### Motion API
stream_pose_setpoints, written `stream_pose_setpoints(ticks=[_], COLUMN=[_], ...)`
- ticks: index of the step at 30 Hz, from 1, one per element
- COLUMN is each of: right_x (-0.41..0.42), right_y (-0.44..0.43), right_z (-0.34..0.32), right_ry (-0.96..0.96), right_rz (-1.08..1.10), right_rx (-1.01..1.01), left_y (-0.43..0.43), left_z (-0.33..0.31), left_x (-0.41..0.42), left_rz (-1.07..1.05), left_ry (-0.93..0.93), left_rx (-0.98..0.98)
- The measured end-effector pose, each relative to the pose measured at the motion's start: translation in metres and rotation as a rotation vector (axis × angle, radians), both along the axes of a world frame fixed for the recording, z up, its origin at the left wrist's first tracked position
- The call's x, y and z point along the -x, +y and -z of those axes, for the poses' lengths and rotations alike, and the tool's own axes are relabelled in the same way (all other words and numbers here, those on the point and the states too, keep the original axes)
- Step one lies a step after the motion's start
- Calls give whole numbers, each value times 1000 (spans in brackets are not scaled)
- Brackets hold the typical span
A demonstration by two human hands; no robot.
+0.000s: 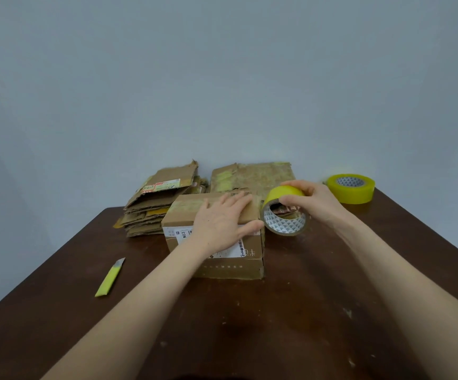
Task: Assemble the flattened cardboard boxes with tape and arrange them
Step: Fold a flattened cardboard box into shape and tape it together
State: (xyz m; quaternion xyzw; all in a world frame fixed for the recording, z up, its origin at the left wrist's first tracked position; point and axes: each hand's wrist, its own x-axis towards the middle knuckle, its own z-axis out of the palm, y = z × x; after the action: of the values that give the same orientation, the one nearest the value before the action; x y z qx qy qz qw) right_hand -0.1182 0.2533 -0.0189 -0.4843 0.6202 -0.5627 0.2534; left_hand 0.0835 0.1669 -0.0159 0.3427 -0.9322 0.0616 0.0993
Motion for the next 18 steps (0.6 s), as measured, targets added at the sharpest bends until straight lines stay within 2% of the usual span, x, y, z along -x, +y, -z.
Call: stream_pose_setpoints(ticks=[3, 11, 18], right_x=[-5, -3, 0], right_y=[-1, 8, 18], right_z=[4, 8, 6], right_ry=[-24, 37, 149], right_rz=[-11, 0, 24], right_rx=[-24, -70, -117], left_y=[-7, -16, -9], left_z=[0, 5, 6], left_x=[-5, -5, -8], left_rz=[-61, -36, -43], left_ry=[-43, -25, -18], left_rx=[14, 66, 65])
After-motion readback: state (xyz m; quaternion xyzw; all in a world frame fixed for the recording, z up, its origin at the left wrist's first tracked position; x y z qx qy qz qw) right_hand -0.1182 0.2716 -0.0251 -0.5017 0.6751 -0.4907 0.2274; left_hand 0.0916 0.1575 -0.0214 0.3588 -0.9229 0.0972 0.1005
